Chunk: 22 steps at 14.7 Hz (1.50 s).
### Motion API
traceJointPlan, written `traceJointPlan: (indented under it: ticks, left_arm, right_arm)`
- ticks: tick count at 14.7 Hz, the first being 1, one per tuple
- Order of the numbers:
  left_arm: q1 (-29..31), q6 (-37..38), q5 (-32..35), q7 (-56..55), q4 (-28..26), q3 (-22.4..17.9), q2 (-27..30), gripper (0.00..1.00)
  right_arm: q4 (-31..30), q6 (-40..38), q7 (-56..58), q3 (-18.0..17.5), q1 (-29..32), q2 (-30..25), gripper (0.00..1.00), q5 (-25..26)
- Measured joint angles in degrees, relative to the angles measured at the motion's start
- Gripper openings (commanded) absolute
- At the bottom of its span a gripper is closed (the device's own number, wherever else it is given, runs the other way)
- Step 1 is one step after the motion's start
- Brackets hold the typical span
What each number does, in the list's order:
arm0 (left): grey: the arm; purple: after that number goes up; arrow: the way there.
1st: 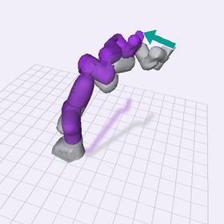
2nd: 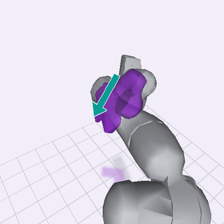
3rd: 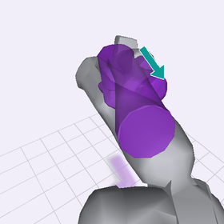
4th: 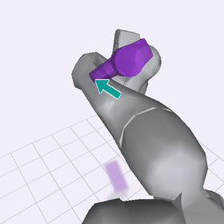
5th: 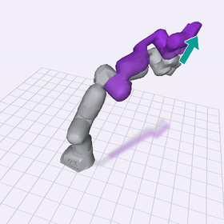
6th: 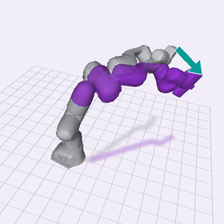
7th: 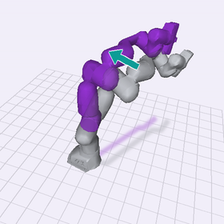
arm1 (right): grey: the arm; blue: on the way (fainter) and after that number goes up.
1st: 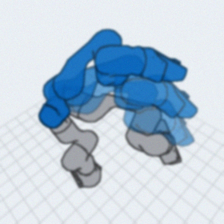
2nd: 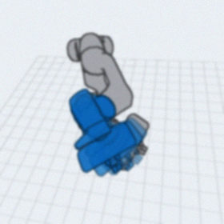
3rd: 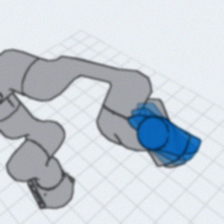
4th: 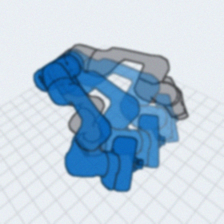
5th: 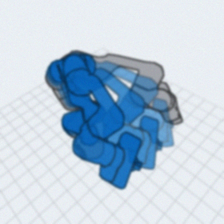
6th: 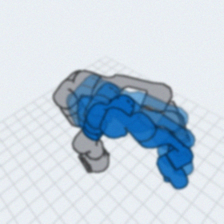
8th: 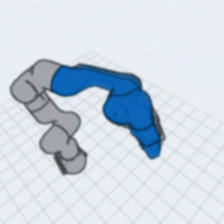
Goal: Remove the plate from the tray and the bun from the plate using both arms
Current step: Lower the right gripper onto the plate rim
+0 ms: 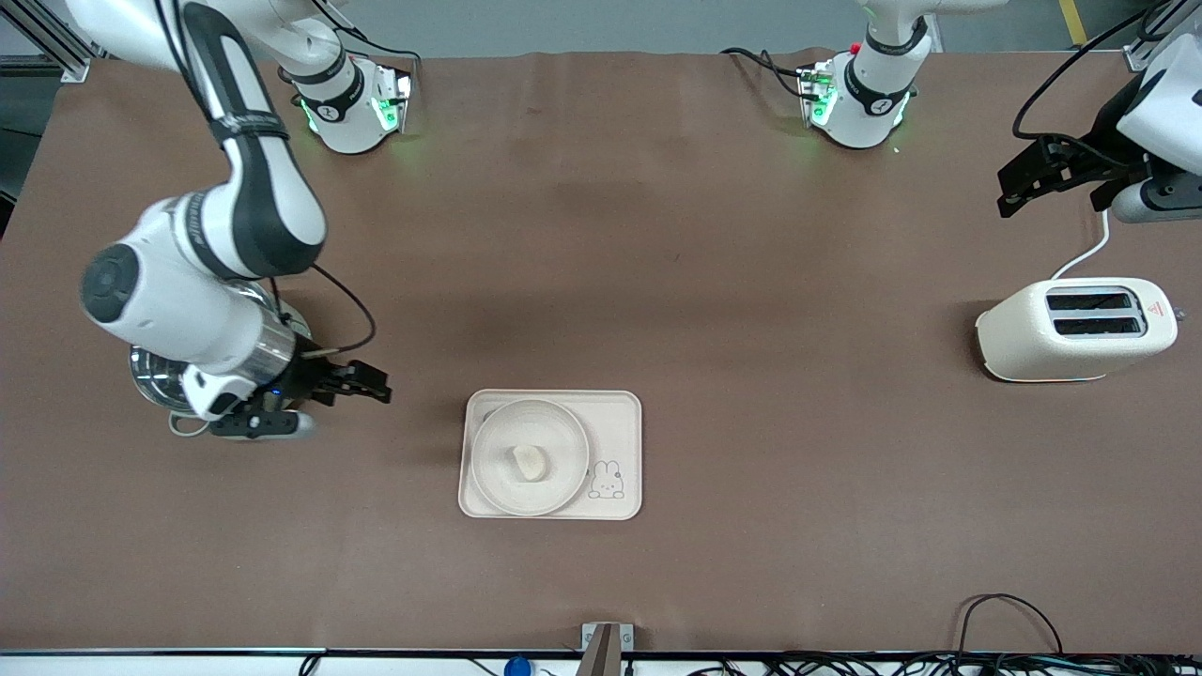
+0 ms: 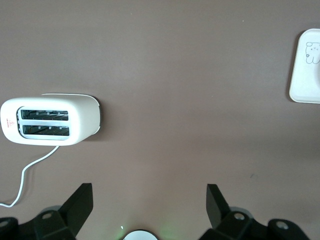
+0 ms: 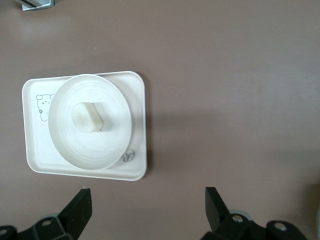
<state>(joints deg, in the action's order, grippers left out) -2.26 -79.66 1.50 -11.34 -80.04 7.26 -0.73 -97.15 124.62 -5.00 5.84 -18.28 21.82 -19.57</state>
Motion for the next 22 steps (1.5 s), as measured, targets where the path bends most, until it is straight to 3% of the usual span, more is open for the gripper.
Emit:
traceJointPlan:
  ticks: [11,18,20,22]
  left_arm:
    - [0.6,0.0,0.0,0.1,0.3,-0.1,0.0,1.0]
    - [0.3,0.0,0.0,0.1,0.3,0.0,-0.4,1.0]
    - [0.4,0.0,0.0,0.1,0.3,0.0,-0.4,1.0]
    - [0.6,0.0,0.0,0.1,0.3,-0.1,-0.5,1.0]
  right_arm:
    - [8.8,0.7,-5.3,0.1,-3.8,11.5,1.0,-1.7]
    - [10.0,10.8,-5.4,0.1,-6.1,19.3,0.99,-1.7]
    - [10.3,13.2,-5.4,0.1,-6.9,21.3,0.97,-1.7]
    - [10.6,15.5,-5.5,0.0,-7.8,22.9,0.88,-1.7]
